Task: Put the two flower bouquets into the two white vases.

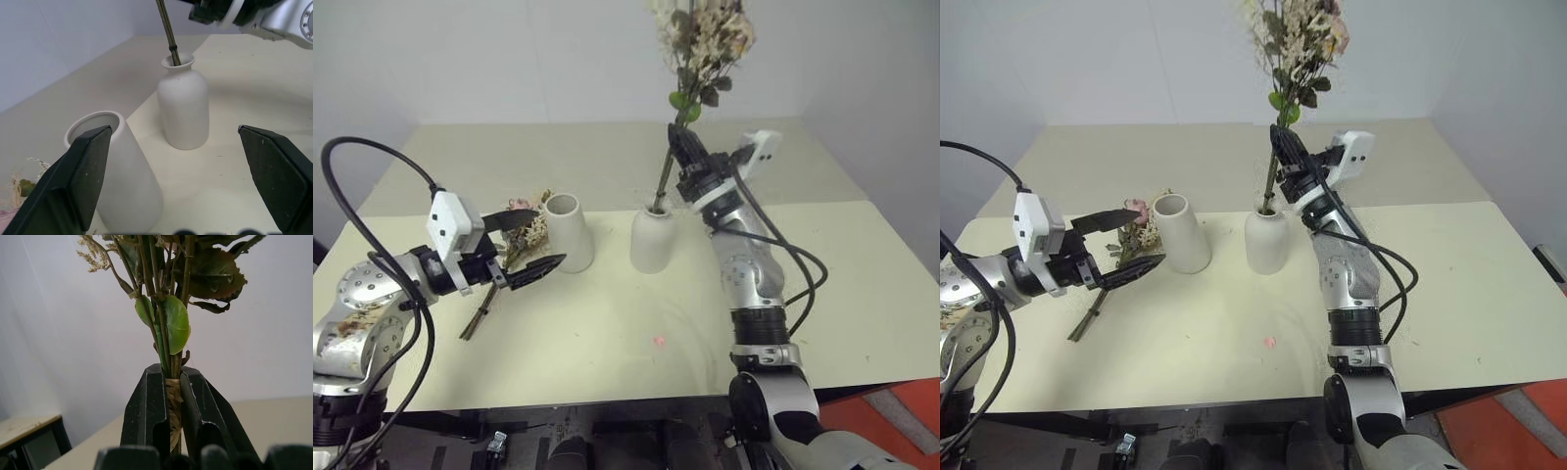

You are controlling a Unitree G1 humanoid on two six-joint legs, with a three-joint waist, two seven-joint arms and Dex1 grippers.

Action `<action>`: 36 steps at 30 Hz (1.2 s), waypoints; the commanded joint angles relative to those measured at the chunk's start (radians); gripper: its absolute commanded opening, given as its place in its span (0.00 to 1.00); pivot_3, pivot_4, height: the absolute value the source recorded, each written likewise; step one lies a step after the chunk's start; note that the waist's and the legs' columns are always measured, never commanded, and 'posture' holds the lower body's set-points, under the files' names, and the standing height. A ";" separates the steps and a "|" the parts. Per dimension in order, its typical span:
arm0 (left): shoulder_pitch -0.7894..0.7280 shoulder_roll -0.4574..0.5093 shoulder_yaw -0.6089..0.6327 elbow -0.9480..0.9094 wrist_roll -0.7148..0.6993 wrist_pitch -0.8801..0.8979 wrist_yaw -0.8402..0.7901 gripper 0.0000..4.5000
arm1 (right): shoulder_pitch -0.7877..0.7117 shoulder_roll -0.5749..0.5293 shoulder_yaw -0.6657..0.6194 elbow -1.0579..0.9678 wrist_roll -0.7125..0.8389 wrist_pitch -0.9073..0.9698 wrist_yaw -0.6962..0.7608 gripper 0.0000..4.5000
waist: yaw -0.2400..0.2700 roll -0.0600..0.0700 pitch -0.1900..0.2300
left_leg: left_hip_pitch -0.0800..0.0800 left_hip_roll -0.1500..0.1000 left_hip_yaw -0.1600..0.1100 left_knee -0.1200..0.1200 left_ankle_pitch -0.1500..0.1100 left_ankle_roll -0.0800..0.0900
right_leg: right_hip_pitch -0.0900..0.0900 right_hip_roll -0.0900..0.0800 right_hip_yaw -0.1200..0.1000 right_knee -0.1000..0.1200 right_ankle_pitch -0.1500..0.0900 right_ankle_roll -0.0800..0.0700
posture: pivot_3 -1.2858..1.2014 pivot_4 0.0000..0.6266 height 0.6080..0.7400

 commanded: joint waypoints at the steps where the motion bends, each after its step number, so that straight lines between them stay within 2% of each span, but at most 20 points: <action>1: -0.005 0.017 0.039 -0.028 -0.021 -0.001 0.004 1.00 | -0.016 -0.005 0.022 0.013 -0.046 -0.076 0.017 0.03 | -0.001 0.000 0.000 | 0.000 0.000 0.000 0.000 0.000 0.000 | 0.000 0.000 0.000 0.000 0.000 0.000 | 0.52 0.24 1.00; 3: -0.004 0.018 0.043 -0.027 -0.021 -0.001 0.003 1.00 | -0.004 -0.007 0.031 0.026 -0.066 -0.095 0.021 0.03 | -0.001 0.000 0.000 | 0.000 0.000 0.000 0.000 0.000 0.000 | 0.000 0.000 0.000 0.000 0.000 0.000 | 0.52 0.24 1.00; 4: -0.004 0.017 0.045 -0.027 -0.021 0.000 0.004 1.00 | 0.003 -0.006 0.032 0.026 -0.065 -0.098 0.029 0.20 | -0.001 0.000 0.000 | 0.000 0.000 0.000 0.000 0.000 0.000 | 0.000 0.000 0.000 0.000 0.000 0.000 | 0.52 0.24 1.00; 7: -0.003 0.018 0.051 -0.023 -0.019 -0.001 0.004 1.00 | 0.026 -0.007 0.039 -0.004 -0.086 -0.110 0.014 0.41 | 0.000 0.000 0.000 | 0.000 0.000 0.000 0.000 0.000 0.000 | 0.000 0.000 0.000 0.000 0.000 0.000 | 0.52 0.24 1.00; 11: 0.019 0.019 0.069 -0.025 -0.020 0.003 0.006 1.00 | 0.112 -0.016 0.047 -0.156 -0.043 -0.055 0.019 0.72 | 0.001 0.000 0.000 | 0.000 0.000 -0.001 0.000 0.000 0.000 | 0.000 0.000 0.000 0.000 0.000 0.000 | 0.52 0.24 1.00; 16: 0.099 0.012 0.101 -0.040 -0.018 0.008 0.013 1.00 | 0.270 -0.053 0.081 -0.365 -0.017 0.031 0.027 0.72 | 0.002 0.000 0.000 | 0.000 0.000 -0.003 0.000 0.000 0.000 | 0.000 0.000 0.000 0.000 0.000 0.000 | 0.52 0.24 1.00; 19: 0.133 0.004 0.112 -0.039 -0.020 0.010 0.021 1.00 | 0.322 -0.094 0.098 -0.423 -0.012 0.061 0.050 0.72 | 0.002 0.000 0.000 | 0.001 0.001 -0.003 0.000 0.000 0.000 | 0.000 0.000 0.000 0.000 0.000 0.000 | 0.52 0.24 1.00; 23: 0.136 -0.003 0.097 -0.019 -0.006 0.004 0.031 1.00 | 0.275 -0.143 0.118 -0.381 -0.073 0.049 0.053 0.72 | 0.002 0.000 0.000 | 0.003 0.000 0.000 0.001 0.000 0.000 | 0.001 0.000 0.000 -0.002 0.000 -0.001 | 0.52 0.24 1.00; 25: 0.129 -0.007 0.086 -0.017 -0.002 0.009 0.041 1.00 | 0.219 -0.197 0.138 -0.347 -0.121 0.109 0.045 0.72 | 0.001 0.000 0.000 | 0.004 0.001 0.001 0.001 0.001 -0.001 | 0.001 0.000 0.001 -0.002 0.001 -0.002 | 0.52 0.24 1.00; 28: 0.138 -0.009 0.088 -0.028 -0.003 0.012 0.051 1.00 | 0.210 -0.318 0.182 -0.353 -0.158 0.117 0.162 0.72 | 0.006 0.000 0.000 | 0.005 0.001 0.001 0.001 0.002 -0.002 | 0.002 0.001 0.000 -0.001 0.001 -0.002 | 0.52 0.24 1.00; 33: 0.234 -0.039 0.153 -0.045 0.000 0.073 0.154 1.00 | 0.330 -0.492 0.088 -0.537 0.053 0.254 0.344 0.72 | 0.026 -0.001 0.000 | 0.003 0.002 0.001 0.000 0.000 0.000 | 0.003 0.001 -0.001 -0.002 0.001 -0.002 | 0.52 0.24 1.00; 36: 0.263 -0.084 0.199 -0.060 -0.009 0.166 0.294 1.00 | 0.393 -0.584 0.028 -0.626 0.161 0.301 0.426 0.72 | 0.028 -0.001 0.000 | 0.002 0.003 0.000 0.000 -0.001 0.002 | 0.003 0.001 -0.001 -0.004 0.001 -0.002 | 0.52 0.24 1.00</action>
